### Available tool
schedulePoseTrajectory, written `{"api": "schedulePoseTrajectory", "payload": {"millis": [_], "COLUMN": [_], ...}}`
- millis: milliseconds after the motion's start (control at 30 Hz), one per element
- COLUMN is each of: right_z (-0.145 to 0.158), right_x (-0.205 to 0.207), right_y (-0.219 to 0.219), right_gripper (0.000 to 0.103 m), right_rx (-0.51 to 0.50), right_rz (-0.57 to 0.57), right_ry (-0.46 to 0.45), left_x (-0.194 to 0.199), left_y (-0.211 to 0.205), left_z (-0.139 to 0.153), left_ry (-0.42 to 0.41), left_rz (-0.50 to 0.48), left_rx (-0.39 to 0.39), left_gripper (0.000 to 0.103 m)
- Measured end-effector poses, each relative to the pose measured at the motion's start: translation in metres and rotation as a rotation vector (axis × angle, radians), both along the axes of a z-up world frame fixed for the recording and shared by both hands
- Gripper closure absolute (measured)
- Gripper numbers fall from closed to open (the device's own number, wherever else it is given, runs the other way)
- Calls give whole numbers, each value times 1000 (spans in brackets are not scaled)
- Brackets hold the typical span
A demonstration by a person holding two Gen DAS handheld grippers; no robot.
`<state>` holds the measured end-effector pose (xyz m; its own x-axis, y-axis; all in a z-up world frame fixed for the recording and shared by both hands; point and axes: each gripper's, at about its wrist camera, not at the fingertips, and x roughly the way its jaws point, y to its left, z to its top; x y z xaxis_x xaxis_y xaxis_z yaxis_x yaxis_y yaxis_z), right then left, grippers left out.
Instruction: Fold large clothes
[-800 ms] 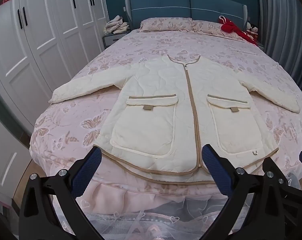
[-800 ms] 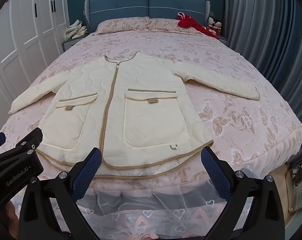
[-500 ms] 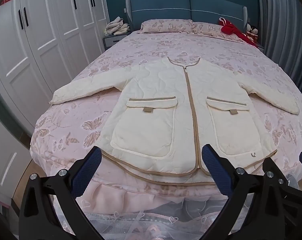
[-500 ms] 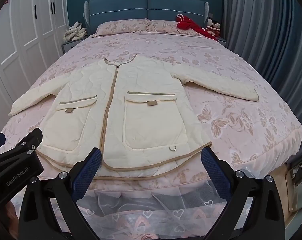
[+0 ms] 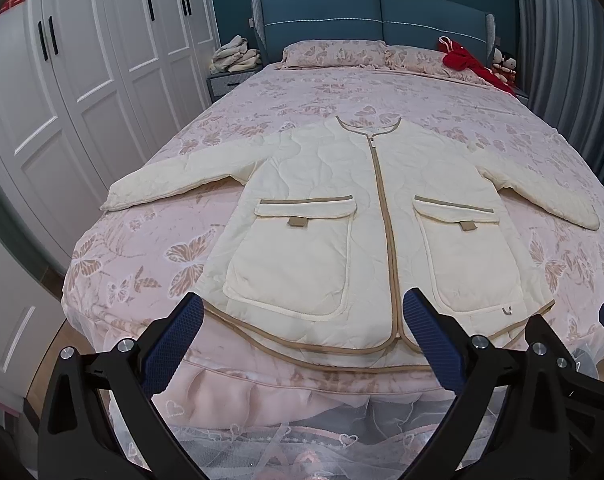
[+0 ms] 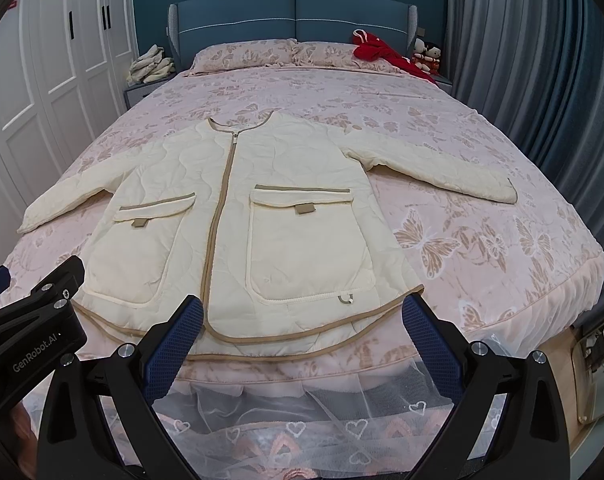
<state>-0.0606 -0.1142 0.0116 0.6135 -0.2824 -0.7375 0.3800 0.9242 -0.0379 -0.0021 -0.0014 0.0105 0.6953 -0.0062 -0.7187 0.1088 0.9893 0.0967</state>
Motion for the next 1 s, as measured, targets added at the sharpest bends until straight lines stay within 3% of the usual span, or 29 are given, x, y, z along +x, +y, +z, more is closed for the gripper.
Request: {"api": "schedulePoseTrajectory", "payload": {"millis": [1000], "right_z": [0], "right_x": [0], "right_y": [1], "right_gripper": [5], "right_rx": [-2], "right_rz": [0], "right_ry": [1], "left_x": [0], "left_y": [3], "left_z": [0], "left_ry": [3], "left_rz": [3], "left_rx": [-5], "left_gripper": [6]}}
